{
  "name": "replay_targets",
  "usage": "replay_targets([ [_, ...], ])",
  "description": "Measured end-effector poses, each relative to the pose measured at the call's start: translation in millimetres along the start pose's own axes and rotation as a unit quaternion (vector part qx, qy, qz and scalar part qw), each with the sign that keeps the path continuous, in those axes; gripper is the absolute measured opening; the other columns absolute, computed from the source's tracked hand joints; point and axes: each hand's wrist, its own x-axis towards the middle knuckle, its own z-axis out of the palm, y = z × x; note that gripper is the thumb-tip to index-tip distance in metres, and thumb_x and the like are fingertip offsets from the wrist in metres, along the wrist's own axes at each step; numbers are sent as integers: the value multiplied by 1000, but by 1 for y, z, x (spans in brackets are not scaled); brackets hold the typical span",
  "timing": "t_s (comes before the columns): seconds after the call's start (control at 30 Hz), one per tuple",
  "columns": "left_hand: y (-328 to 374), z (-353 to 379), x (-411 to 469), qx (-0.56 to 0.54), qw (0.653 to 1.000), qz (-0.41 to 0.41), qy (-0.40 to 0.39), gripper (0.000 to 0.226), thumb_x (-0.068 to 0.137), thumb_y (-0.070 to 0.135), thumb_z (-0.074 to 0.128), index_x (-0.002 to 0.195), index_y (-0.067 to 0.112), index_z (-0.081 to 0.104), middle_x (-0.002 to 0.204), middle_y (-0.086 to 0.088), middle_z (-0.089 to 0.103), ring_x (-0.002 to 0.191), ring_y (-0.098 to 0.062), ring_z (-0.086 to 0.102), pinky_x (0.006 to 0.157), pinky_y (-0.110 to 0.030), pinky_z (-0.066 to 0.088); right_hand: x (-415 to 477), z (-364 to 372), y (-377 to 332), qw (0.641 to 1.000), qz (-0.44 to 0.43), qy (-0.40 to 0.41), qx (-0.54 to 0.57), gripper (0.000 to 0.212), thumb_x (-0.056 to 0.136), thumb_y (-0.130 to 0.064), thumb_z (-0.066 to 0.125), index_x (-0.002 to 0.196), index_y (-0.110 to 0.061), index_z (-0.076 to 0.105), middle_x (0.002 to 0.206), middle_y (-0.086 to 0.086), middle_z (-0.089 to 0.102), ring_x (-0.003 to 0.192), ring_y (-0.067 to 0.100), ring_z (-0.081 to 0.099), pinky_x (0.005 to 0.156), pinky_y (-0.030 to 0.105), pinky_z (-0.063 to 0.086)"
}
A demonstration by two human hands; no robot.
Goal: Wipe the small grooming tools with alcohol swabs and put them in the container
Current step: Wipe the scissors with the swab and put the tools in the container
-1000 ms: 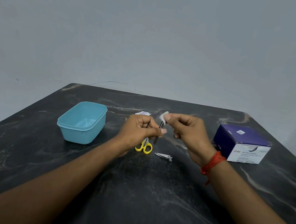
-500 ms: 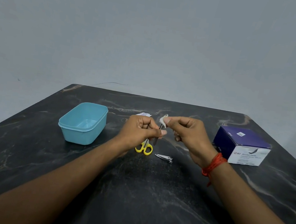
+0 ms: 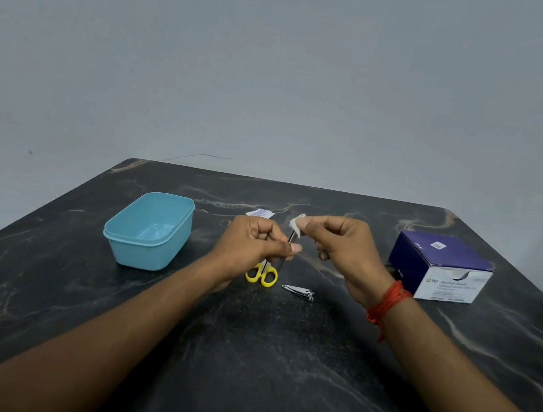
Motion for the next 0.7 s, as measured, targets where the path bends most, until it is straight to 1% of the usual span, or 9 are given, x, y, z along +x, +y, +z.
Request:
replay_targets([
  [0.1, -1, 0, 0, 9, 1000, 0, 3, 20, 76, 12, 83, 62, 18, 69, 74, -11, 75, 63, -14, 64, 61, -22, 49, 0, -1, -2, 1000, -3, 7, -6, 8, 86, -19, 74, 88, -14, 80, 77, -1, 76, 53, 2, 45, 55, 24, 40],
  [0.2, -2, -1, 0, 18, 1000, -2, 11, 14, 78, 8, 81, 69, 9, 71, 75, -15, 74, 65, -18, 65, 60, -21, 50, -4, 2, -3, 1000, -14, -15, -15, 16, 84, -17, 76, 93, -4, 78, 82, 2, 75, 51, -4, 54, 53, 12, 42],
  [0.27, -3, -1, 0, 33, 999, 2, 15, 14, 79, 7, 80, 74, -1, 69, 76, -20, 73, 68, -26, 68, 65, -27, 55, -6, 4, -2, 999, -26, -15, -20, 21, 81, -17, 80, 91, 1, 77, 72, -1, 72, 48, -5, 55, 50, 8, 41],
  [0.33, -4, -1, 1, 57, 998, 8, 22, 14, 78, 7, 81, 73, 0, 69, 72, -19, 73, 69, -29, 70, 72, -35, 58, -5, 6, 0, 999, -32, -9, -31, 20, 79, -17, 82, 88, 1, 77, 65, -3, 69, 47, -3, 54, 49, 8, 40],
  [0.37, -4, -1, 2, 71, 997, 11, 24, 14, 78, 9, 82, 71, 4, 70, 69, -15, 73, 66, -26, 69, 71, -35, 58, -3, 7, 1, 999, -34, -2, -37, 19, 80, -16, 81, 87, 0, 77, 66, -2, 70, 48, -3, 54, 50, 8, 40],
  [0.43, -5, -1, 3, 106, 994, 20, 33, 16, 77, 14, 84, 68, 11, 71, 61, -5, 71, 58, -14, 65, 62, -28, 54, -1, 6, 3, 998, -36, 20, -41, 14, 83, -16, 78, 87, -2, 79, 63, -4, 68, 47, -3, 50, 50, 9, 39],
  [0.5, -1, -3, 2, 142, 988, 32, 55, 17, 75, 20, 86, 68, 13, 72, 56, 2, 68, 53, -7, 62, 58, -21, 49, 1, 4, 3, 998, -40, 23, -42, 15, 88, -19, 73, 90, -5, 79, 54, -14, 62, 47, -2, 46, 48, 11, 38],
  [0.63, 22, -13, -2, 221, 969, 60, 87, 17, 73, 27, 87, 72, 16, 74, 57, 5, 68, 52, 0, 61, 54, -10, 46, 4, -1, 3, 998, -59, 24, -23, 19, 91, -22, 69, 99, -7, 78, 56, -18, 64, 51, -1, 48, 53, 15, 41],
  [0.7, 34, -28, -3, 294, 948, 67, 105, 17, 73, 32, 86, 75, 20, 75, 61, 4, 70, 56, 0, 62, 55, -12, 47, 6, -4, 3, 998, -56, 36, -4, 19, 91, -23, 70, 99, -8, 78, 60, -13, 65, 52, 1, 45, 53, 19, 41],
])
